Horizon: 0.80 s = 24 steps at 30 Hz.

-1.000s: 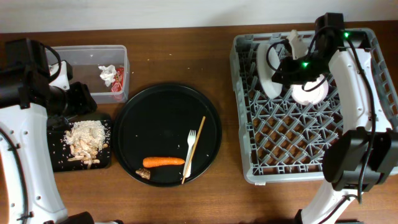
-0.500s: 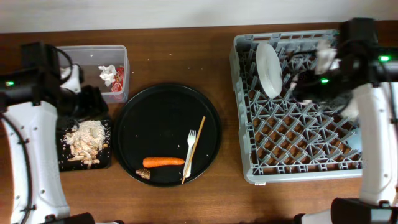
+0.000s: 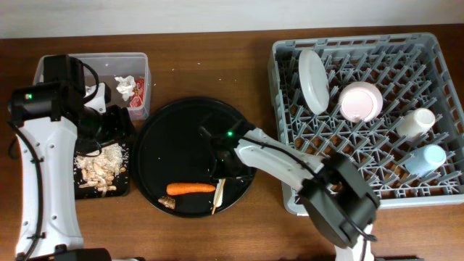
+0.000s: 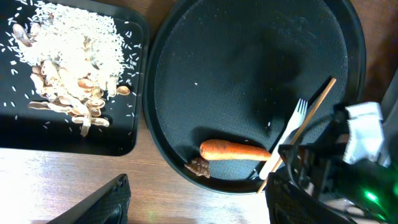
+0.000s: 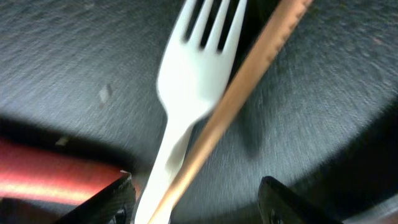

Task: Sort waste into correct bins and load items into the dishwasher rack
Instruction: 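Grasp the chopstick with the right gripper and place it in the rack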

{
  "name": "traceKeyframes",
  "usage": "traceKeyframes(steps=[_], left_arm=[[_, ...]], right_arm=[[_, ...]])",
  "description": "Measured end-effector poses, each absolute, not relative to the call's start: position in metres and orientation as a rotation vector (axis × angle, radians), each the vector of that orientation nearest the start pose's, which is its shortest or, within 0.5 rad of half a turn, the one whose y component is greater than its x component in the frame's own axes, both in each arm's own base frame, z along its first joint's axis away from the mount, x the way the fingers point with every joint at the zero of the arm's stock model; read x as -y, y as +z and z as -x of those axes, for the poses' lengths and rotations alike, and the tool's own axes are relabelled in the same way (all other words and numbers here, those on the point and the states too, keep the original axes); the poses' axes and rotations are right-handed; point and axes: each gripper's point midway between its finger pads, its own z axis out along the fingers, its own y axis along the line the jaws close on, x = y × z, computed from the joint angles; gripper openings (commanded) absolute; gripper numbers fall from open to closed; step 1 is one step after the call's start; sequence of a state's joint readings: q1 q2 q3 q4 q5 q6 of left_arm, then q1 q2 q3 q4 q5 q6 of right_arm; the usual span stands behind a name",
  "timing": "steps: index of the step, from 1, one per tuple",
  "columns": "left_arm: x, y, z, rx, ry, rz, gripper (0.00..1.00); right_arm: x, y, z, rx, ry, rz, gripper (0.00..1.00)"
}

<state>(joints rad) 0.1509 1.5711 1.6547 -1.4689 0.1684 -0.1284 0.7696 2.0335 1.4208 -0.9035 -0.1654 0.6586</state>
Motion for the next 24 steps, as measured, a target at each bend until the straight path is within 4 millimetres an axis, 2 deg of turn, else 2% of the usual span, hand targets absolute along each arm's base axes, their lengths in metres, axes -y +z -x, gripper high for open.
traceKeyframes(steps=[1,2,4,5,6,9,11,13,14,16,17,18,19,20,21,23,24], left_arm=[[-0.017,0.218,-0.305,-2.919,-0.245,0.387,0.69],[-0.017,0.218,-0.305,-2.919,-0.245,0.387,0.69],[-0.017,0.218,-0.305,-2.919,-0.245,0.387,0.69],[-0.017,0.218,-0.305,-2.919,-0.245,0.387,0.69],[-0.017,0.218,-0.305,-2.919,-0.245,0.387,0.69],[-0.017,0.219,-0.306,-2.916,-0.245,0.386,0.69],[-0.017,0.219,-0.306,-2.915,-0.245,0.386,0.69],[-0.017,0.219,-0.306,-2.916,-0.245,0.386,0.69],[-0.017,0.219,-0.306,-2.916,-0.245,0.386,0.69],[-0.017,0.219,-0.306,-2.915,-0.245,0.386,0.69],[-0.017,0.219,-0.306,-2.916,-0.246,0.386,0.69],[-0.017,0.219,-0.306,-2.915,-0.245,0.386,0.69],[-0.017,0.218,-0.306,-2.916,-0.244,0.386,0.69],[-0.017,0.219,-0.306,-2.916,-0.245,0.386,0.69],[-0.018,0.219,-0.306,-2.916,-0.243,0.386,0.69],[-0.018,0.218,-0.305,-2.918,-0.243,0.387,0.69],[-0.018,0.218,-0.305,-2.917,-0.243,0.387,0.69]], right_arm=[[-0.289,0.007,-0.259,-3.198,0.246,0.166,0.47],[-0.288,0.005,-0.26,-3.199,0.232,0.147,0.33],[-0.292,0.006,-0.264,-3.182,0.25,0.142,0.2],[-0.293,0.006,-0.265,-3.178,0.259,0.139,0.09],[-0.294,0.006,-0.265,-3.178,0.26,0.136,0.06],[-0.287,0.008,-0.26,-3.207,0.216,0.122,0.04],[-0.271,0.012,-0.259,-3.237,0.13,0.088,0.04],[-0.253,0.032,-0.269,-3.232,0.018,0.063,0.04],[-0.244,0.051,-0.277,-3.206,-0.021,0.062,0.04],[-0.222,0.111,-0.301,-3.073,-0.019,0.061,0.04],[-0.207,0.134,-0.306,-3.029,-0.013,0.056,0.04],[-0.189,0.153,-0.308,-3.002,-0.017,0.028,0.04],[-0.162,0.167,-0.307,-3.001,-0.049,-0.023,0.04],[-0.137,0.17,-0.313,-3.006,-0.086,-0.074,0.04],[-0.122,0.164,-0.316,-3.019,-0.113,-0.099,0.04],[-0.107,0.144,-0.315,-3.049,-0.146,-0.094,0.04],[-0.101,0.126,-0.313,-3.081,-0.152,-0.058,0.04]])
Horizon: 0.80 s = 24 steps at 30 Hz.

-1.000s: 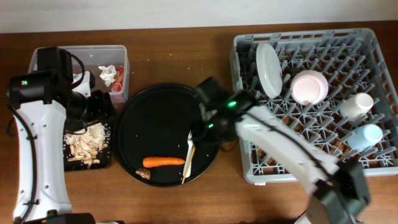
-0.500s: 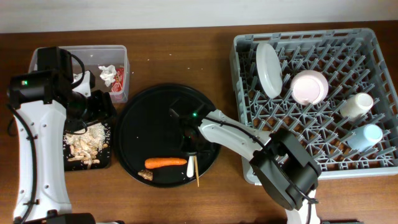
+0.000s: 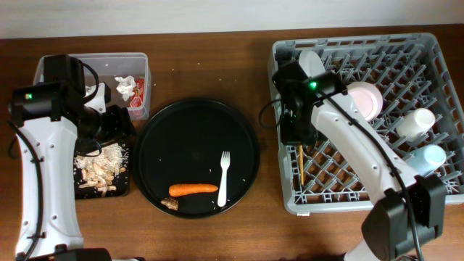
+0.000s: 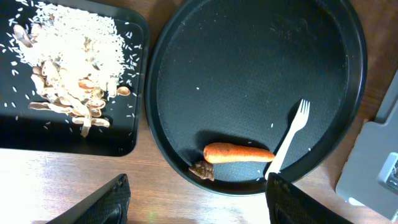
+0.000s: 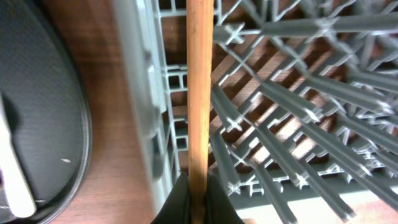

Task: Sort waste into correct bins and load items into the dishwasher rack
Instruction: 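Grasp the chopstick with the right gripper and place it in the rack, then grasp the white fork with the right gripper and place it in the rack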

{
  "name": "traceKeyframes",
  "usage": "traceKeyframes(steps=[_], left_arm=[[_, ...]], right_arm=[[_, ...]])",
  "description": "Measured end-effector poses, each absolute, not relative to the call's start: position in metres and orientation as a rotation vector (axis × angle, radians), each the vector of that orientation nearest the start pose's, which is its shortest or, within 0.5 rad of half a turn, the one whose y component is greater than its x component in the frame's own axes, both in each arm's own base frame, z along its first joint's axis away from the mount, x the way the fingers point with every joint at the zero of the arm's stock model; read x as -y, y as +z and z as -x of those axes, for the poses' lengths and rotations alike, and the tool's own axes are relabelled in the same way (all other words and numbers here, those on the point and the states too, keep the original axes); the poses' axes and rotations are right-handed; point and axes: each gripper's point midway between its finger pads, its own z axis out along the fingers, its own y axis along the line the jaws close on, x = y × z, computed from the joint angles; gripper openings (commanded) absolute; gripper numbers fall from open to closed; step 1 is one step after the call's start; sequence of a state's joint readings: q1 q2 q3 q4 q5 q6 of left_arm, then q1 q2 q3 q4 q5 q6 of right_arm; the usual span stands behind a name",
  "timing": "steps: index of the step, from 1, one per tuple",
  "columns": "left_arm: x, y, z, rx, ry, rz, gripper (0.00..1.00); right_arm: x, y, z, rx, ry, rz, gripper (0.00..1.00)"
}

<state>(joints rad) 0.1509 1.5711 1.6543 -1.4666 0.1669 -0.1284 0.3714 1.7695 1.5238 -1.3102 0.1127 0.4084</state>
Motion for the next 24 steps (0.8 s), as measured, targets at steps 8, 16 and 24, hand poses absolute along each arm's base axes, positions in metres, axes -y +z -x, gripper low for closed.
traceKeyframes(steps=[8,16,24], left_arm=[[-0.018,0.218,-0.305,-2.918,-0.239,0.387,0.69],[-0.018,0.218,-0.305,-2.918,-0.239,0.387,0.69],[-0.018,0.218,-0.305,-2.92,-0.239,0.388,0.69]], right_arm=[[-0.102,0.096,-0.319,-3.066,-0.114,0.131,0.55],[-0.19,0.16,-0.336,-2.897,0.203,0.238,0.64],[-0.297,0.033,-0.29,-3.129,0.125,0.138,0.68]])
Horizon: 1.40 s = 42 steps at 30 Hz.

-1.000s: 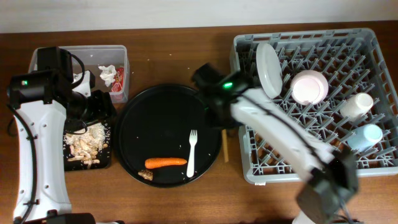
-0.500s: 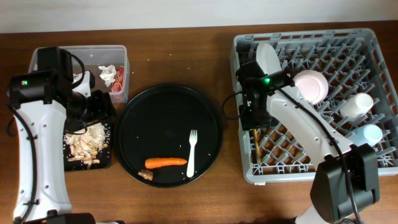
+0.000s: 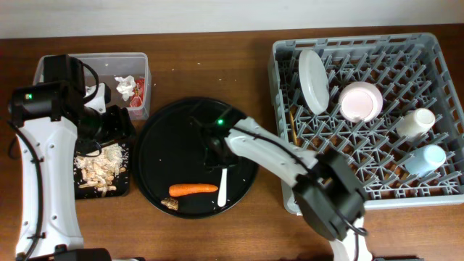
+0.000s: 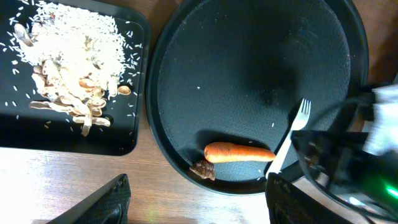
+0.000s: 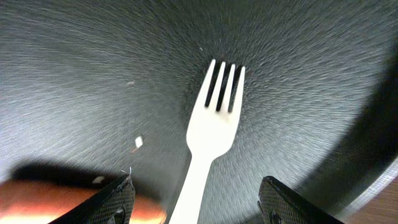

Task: Sort waste into correct bins and load items into the dishwasher rack
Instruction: 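Grasp the white fork with the right gripper and place it in the rack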

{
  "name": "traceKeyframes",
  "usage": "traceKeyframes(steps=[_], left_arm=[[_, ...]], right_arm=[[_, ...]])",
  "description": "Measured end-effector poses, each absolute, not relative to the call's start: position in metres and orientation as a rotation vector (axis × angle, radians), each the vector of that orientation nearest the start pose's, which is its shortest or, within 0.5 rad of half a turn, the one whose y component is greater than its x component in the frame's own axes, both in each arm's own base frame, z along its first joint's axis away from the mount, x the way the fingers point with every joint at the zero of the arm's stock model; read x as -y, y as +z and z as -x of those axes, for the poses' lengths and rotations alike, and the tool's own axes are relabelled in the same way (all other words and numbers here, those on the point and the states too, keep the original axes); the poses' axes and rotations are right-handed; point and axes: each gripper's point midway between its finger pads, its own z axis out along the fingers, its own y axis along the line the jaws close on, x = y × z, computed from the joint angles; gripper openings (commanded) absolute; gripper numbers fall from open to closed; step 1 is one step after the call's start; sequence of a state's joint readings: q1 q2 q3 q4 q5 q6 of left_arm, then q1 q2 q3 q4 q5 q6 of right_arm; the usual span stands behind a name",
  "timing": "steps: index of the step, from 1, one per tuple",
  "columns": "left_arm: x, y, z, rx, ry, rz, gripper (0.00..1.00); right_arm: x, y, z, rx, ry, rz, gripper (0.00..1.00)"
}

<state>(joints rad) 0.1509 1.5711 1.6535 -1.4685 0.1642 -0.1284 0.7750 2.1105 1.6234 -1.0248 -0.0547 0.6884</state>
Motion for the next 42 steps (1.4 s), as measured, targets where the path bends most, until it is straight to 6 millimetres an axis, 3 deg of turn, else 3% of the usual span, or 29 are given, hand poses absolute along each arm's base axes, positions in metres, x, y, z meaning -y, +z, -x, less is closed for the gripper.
traceKeyframes(steps=[3,4,8,18,21,22,24,32,33,35,42], left_arm=[[-0.018,0.218,-0.305,-2.921,-0.239,0.388,0.69],[-0.018,0.218,-0.305,-2.92,-0.239,0.388,0.69],[-0.018,0.218,-0.305,-2.92,-0.239,0.388,0.69],[-0.018,0.218,-0.305,-2.921,-0.239,0.388,0.69],[-0.018,0.218,-0.305,-2.921,-0.239,0.388,0.69],[-0.018,0.218,-0.305,-2.92,-0.239,0.388,0.69],[-0.018,0.218,-0.305,-2.921,-0.239,0.388,0.7],[-0.018,0.218,-0.305,-2.921,-0.239,0.388,0.69],[-0.018,0.218,-0.305,-2.921,-0.239,0.388,0.69],[-0.018,0.218,-0.305,-2.921,-0.239,0.388,0.69],[-0.018,0.218,-0.305,-2.921,-0.239,0.388,0.69]], right_arm=[[-0.295,0.004,-0.29,-3.169,0.067,0.061,0.66],[-0.296,0.003,-0.29,-3.168,0.068,0.046,0.66],[-0.295,0.003,-0.301,-3.117,0.049,0.014,0.59],[-0.294,0.004,-0.334,-2.957,-0.002,-0.03,0.59],[-0.295,0.006,-0.342,-2.919,-0.019,0.045,0.6],[-0.296,0.009,-0.347,-2.898,-0.025,0.071,0.58],[-0.299,0.013,-0.353,-2.871,-0.023,0.108,0.45],[-0.294,0.005,-0.348,-2.886,-0.047,0.143,0.47],[-0.295,0.004,-0.348,-2.884,-0.036,0.145,0.45],[-0.296,0.003,-0.347,-2.885,-0.021,0.146,0.29],[-0.291,0.004,-0.335,-2.948,-0.041,0.159,0.24]])
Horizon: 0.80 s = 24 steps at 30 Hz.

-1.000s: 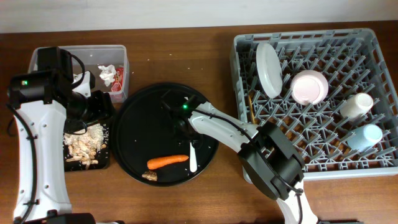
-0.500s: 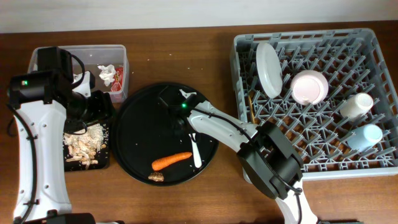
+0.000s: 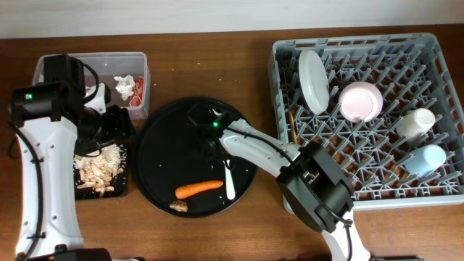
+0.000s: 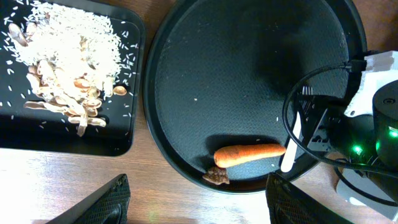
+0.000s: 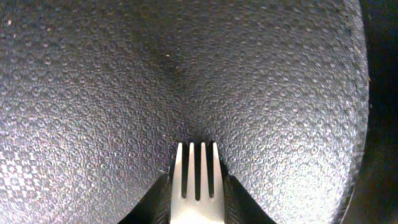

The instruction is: Sort waste into correct bins and load items into the dishwasher rack

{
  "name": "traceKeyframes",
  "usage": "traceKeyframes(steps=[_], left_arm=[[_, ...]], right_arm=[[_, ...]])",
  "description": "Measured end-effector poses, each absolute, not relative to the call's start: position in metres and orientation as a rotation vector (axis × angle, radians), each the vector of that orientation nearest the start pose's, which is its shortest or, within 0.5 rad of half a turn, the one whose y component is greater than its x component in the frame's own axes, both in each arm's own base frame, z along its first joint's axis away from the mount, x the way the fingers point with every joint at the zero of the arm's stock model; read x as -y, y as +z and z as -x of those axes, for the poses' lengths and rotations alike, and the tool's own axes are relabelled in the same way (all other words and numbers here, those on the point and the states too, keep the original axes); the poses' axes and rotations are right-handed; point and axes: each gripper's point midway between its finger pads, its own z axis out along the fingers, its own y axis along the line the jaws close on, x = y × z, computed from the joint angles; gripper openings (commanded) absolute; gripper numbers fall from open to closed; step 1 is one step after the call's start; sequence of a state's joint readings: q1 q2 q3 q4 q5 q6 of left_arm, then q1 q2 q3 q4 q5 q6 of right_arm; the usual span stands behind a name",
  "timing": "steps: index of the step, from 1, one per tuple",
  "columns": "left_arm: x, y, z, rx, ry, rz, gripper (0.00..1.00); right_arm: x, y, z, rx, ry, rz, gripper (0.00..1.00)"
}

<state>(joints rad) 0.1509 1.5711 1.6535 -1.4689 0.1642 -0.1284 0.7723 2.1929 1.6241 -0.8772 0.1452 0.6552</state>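
Note:
A white plastic fork [image 5: 196,180] lies on the round black tray [image 3: 167,156], and my right gripper [image 5: 196,202] is shut on it just behind the tines. In the overhead view the fork's handle [image 3: 229,183] sticks out below the right gripper [image 3: 211,136]. An orange carrot [image 3: 199,188] and a brown scrap [image 3: 178,206] lie at the tray's near edge. My left gripper [image 4: 198,196] hangs open and empty over the table edge, left of the round tray. The grey dishwasher rack [image 3: 283,188] stands at the right.
The rack holds a white plate [image 3: 314,80], a pink bowl [image 3: 360,101], two cups [image 3: 417,123] and a wooden chopstick [image 3: 292,125]. A black rectangular tray [image 4: 118,143] carries rice and peels [image 4: 65,59]. A clear bin [image 3: 134,61] with wrappers stands at the back left.
My right gripper, open above the fork before, is now shut on it near the tines. The carrot has shifted right and tilted, and the brown scrap has shifted too. The left arm has barely moved.
My right gripper was open over the fork and a wooden chopstick on the round tray. Then it held the chopstick over the rack's left side. Then the chopstick lay in the rack and the gripper was open over the fork, which it now grips.

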Motion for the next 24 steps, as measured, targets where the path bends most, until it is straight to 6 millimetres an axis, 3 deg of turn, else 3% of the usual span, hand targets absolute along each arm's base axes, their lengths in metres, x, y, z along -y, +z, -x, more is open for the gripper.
traceKeyframes(steps=[2,4,5,7,9,10,12,15,18,23,24], left_arm=[[-0.018,0.218,-0.305,-2.921,-0.239,0.388,0.69],[-0.018,0.218,-0.305,-2.921,-0.239,0.388,0.69],[-0.018,0.218,-0.305,-2.921,-0.24,0.388,0.69],[-0.018,0.218,-0.305,-2.92,-0.239,0.388,0.69],[-0.018,0.218,-0.305,-2.921,-0.239,0.388,0.69],[-0.018,0.218,-0.305,-2.921,-0.239,0.388,0.69],[-0.018,0.218,-0.305,-2.92,-0.239,0.388,0.69],[-0.018,0.218,-0.305,-2.921,-0.24,0.388,0.69],[-0.018,0.218,-0.305,-2.92,-0.239,0.388,0.69],[-0.018,0.218,-0.305,-2.921,-0.239,0.388,0.7],[-0.018,0.218,-0.305,-2.92,-0.239,0.388,0.7]], right_arm=[[-0.282,0.01,-0.329,-2.988,-0.087,0.155,0.24],[-0.265,0.033,-0.335,-3.017,-0.111,0.106,0.24],[-0.256,0.055,-0.341,-3.006,-0.099,0.091,0.24],[-0.225,0.132,-0.355,-2.908,-0.019,0.034,0.24],[-0.182,0.171,-0.353,-2.881,-0.055,-0.009,0.25],[-0.158,0.173,-0.357,-2.892,-0.099,-0.009,0.25],[-0.123,0.159,-0.363,-2.934,-0.164,-0.034,0.25],[-0.097,0.134,-0.364,-2.971,-0.206,-0.033,0.25],[-0.092,0.103,-0.356,-3.011,-0.225,0.063,0.48],[-0.094,0.1,-0.352,-3.029,-0.203,0.106,0.57],[-0.094,0.103,-0.35,-3.035,-0.198,0.106,0.64]])
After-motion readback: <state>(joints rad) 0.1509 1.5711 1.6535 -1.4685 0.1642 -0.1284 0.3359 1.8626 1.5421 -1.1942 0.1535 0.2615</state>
